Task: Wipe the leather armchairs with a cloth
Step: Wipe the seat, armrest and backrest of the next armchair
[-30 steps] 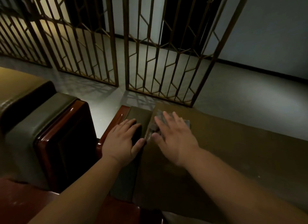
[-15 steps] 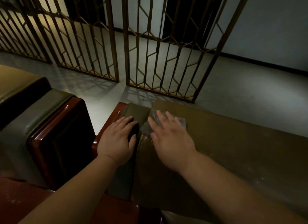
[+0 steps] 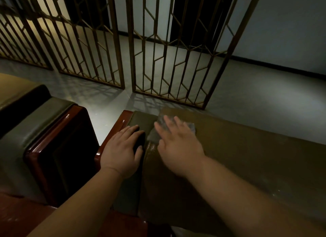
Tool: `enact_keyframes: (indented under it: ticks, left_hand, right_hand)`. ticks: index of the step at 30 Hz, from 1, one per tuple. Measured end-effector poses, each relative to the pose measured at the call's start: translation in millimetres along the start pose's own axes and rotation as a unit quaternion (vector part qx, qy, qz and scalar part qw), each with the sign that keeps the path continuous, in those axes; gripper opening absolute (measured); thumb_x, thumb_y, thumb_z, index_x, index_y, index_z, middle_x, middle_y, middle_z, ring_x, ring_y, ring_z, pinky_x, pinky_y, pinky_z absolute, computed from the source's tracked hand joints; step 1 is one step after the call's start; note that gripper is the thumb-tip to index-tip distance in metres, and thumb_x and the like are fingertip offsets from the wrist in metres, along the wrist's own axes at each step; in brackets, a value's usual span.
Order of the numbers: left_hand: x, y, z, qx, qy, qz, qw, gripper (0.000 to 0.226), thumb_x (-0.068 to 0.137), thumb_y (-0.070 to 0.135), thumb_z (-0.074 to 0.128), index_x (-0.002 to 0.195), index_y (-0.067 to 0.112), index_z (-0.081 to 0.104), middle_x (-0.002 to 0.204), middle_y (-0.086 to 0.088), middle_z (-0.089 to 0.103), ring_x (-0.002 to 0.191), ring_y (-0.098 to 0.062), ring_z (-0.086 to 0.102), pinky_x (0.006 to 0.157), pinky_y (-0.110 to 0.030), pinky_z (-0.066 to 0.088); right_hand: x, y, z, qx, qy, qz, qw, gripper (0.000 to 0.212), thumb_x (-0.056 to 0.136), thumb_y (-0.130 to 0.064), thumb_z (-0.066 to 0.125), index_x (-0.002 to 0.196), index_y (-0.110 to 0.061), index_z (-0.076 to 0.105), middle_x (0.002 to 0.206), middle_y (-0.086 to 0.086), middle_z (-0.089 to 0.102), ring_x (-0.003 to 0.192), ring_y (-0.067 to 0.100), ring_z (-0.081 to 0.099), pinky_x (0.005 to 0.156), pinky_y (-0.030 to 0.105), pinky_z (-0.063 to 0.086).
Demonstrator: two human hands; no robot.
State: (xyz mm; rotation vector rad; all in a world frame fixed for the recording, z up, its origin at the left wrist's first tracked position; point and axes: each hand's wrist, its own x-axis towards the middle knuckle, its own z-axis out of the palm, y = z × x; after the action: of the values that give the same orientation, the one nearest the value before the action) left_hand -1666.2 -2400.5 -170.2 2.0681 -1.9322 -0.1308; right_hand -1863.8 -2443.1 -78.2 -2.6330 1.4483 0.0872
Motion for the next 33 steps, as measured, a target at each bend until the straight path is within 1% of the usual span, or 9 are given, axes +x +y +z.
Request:
enact_keyframes:
  ticks: [3, 5, 7, 10, 18, 23, 27, 30, 33]
  left_hand:
    - [0, 0, 1, -0.001, -0.001, 0.000, 1.000, 0.058, 0.102, 0.051, 0.049, 0.157, 0.036, 0.042, 0.167, 0.008, 0.037, 0.156, -0.016, 0.029, 0.127, -0.039, 0.021]
    - [0, 1, 1, -0.002, -0.004, -0.003, 1.000, 0.058, 0.102, 0.050, 0.050, 0.158, 0.037, 0.041, 0.168, 0.009, 0.035, 0.157, -0.015, 0.027, 0.128, -0.038, 0.019]
    - [0, 1, 0, -0.002, -0.002, -0.005, 1.000, 0.058, 0.102, 0.051, 0.047, 0.158, 0.037, 0.040, 0.168, 0.009, 0.034, 0.157, -0.015, 0.026, 0.128, -0.039, 0.019]
    - [-2, 2, -1, -0.009, -0.001, -0.004, 1.000, 0.057, 0.102, 0.050, 0.047, 0.157, 0.037, 0.041, 0.168, 0.009, 0.035, 0.157, -0.015, 0.026, 0.127, -0.037, 0.016]
    - [0, -1, 1, 0.004, -0.003, 0.002, 1.000, 0.066, 0.096, 0.058, 0.030, 0.158, 0.037, 0.041, 0.168, 0.010, 0.035, 0.157, -0.014, 0.027, 0.127, -0.036, 0.017]
    - [1, 1, -1, -0.007, 0.001, -0.009, 1.000, 0.059, 0.101, 0.054, 0.040, 0.158, 0.040, 0.039, 0.169, 0.014, 0.031, 0.158, -0.011, 0.023, 0.129, -0.035, 0.014]
    - [-1, 1, -1, 0.008, -0.003, -0.010, 1.000, 0.060, 0.100, 0.054, 0.038, 0.159, 0.039, 0.039, 0.169, 0.013, 0.031, 0.158, -0.012, 0.023, 0.128, -0.035, 0.013]
    - [-1, 2, -1, 0.010, -0.007, -0.010, 1.000, 0.059, 0.102, 0.053, 0.041, 0.159, 0.039, 0.037, 0.170, 0.013, 0.030, 0.158, -0.011, 0.022, 0.127, -0.033, 0.011]
    - [-2, 1, 1, 0.015, -0.005, -0.013, 1.000, 0.059, 0.102, 0.053, 0.043, 0.159, 0.040, 0.036, 0.170, 0.013, 0.029, 0.158, -0.011, 0.022, 0.128, -0.035, 0.013]
  right_hand:
    - [-46, -14, 7, -0.025, -0.021, -0.052, 0.998, 0.064, 0.109, -0.043, 0.026, 0.163, -0.039, -0.009, 0.172, -0.004, -0.019, 0.158, 0.022, -0.018, 0.127, 0.045, -0.011]
    - [-32, 1, 1, -0.017, -0.024, -0.056, 0.998, 0.063, 0.108, -0.042, 0.025, 0.164, -0.038, -0.005, 0.173, -0.005, -0.013, 0.159, 0.019, -0.014, 0.129, 0.044, -0.004]
    - [9, 26, -6, 0.012, -0.022, -0.020, 0.999, 0.060, 0.109, -0.041, 0.021, 0.165, -0.034, 0.001, 0.174, -0.002, -0.005, 0.160, 0.021, -0.006, 0.130, 0.044, 0.003]
    - [51, 53, -12, 0.035, -0.036, 0.058, 0.997, 0.059, 0.110, -0.049, 0.015, 0.166, -0.034, 0.002, 0.175, 0.002, -0.003, 0.160, 0.025, -0.003, 0.130, 0.046, 0.003]
    - [-16, 13, -3, 0.020, -0.022, -0.042, 0.999, 0.059, 0.108, -0.058, 0.022, 0.163, -0.045, 0.002, 0.173, -0.010, -0.007, 0.159, 0.018, -0.010, 0.129, 0.044, -0.003]
    - [62, 63, -13, 0.034, -0.037, 0.071, 0.996, 0.060, 0.109, -0.056, 0.018, 0.165, -0.039, 0.004, 0.175, -0.001, 0.000, 0.160, 0.026, -0.001, 0.127, 0.044, 0.000]
    - [2, 24, -3, 0.009, -0.016, -0.003, 1.000, 0.058, 0.109, -0.052, 0.018, 0.164, -0.041, 0.000, 0.173, -0.004, -0.008, 0.159, 0.024, -0.010, 0.129, 0.046, -0.001]
    - [-59, -5, 2, -0.007, -0.044, -0.058, 0.997, 0.061, 0.108, -0.057, 0.019, 0.160, -0.047, -0.011, 0.168, -0.012, -0.026, 0.155, 0.018, -0.026, 0.127, 0.045, -0.011]
    - [-28, 24, -4, -0.017, -0.050, -0.045, 0.998, 0.060, 0.108, -0.058, 0.019, 0.160, -0.047, -0.008, 0.169, -0.015, -0.019, 0.157, 0.015, -0.019, 0.127, 0.042, -0.008]
